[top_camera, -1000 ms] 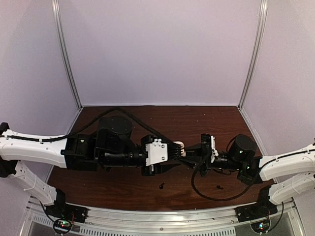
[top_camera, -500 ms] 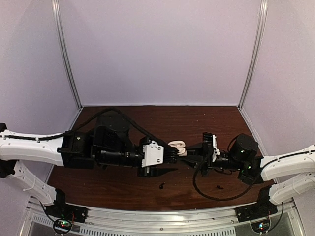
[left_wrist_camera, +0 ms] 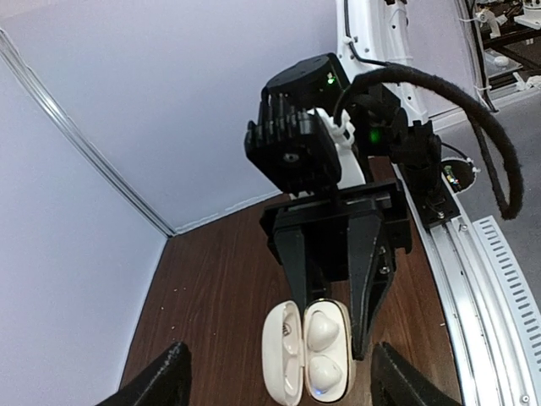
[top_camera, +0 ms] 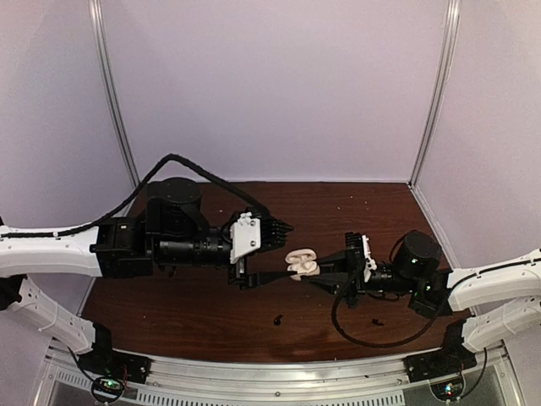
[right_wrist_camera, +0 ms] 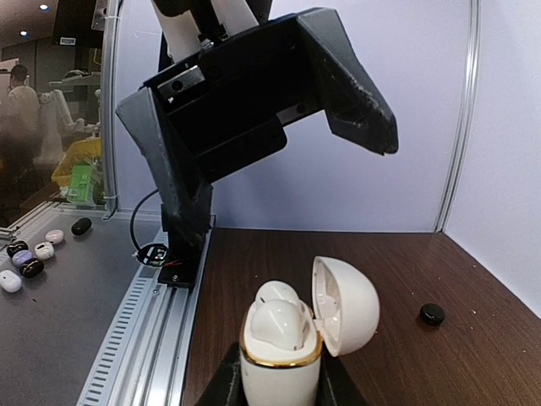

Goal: Insert the wireless bluetooth earbuds into the charging case
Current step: Close the charging case with the earbuds inside.

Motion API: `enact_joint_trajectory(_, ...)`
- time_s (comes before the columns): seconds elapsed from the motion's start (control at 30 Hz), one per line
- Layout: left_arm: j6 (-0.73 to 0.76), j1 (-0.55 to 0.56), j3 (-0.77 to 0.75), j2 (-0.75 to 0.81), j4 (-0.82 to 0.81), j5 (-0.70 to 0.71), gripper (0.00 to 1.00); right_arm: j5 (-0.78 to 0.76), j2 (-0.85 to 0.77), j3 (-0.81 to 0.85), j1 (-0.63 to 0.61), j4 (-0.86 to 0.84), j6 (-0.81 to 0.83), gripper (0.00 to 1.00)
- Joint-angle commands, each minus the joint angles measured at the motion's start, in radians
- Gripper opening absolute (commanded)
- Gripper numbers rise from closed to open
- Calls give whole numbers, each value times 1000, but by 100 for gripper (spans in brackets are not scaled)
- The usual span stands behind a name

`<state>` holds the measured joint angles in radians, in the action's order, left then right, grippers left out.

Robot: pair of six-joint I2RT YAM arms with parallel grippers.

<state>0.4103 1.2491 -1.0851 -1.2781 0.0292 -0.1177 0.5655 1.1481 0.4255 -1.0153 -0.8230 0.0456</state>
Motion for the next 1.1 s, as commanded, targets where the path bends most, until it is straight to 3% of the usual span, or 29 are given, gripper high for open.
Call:
enact_joint_trajectory(0.0,-30,-4,11,-29,-19,-84,74,24,-11,35,-6,-5,-7,0)
enact_joint_trajectory(0.4,-36,-4,-25,-93,38,-178,74,12,-20,32,-6,-17,-7,0)
enact_joint_trajectory(0.7,-1,0,-35,-88,87,-273,63,-32,-33,4,20,-76,-87,0)
enact_joint_trajectory(0.87,5,1,-31,-60,73,-200,64,-36,-28,4,38,-83,-124,0)
enact_joint_trajectory(1.07,-107,-26,54,4,-124,43,77,-90,9,19,105,-58,-235,0)
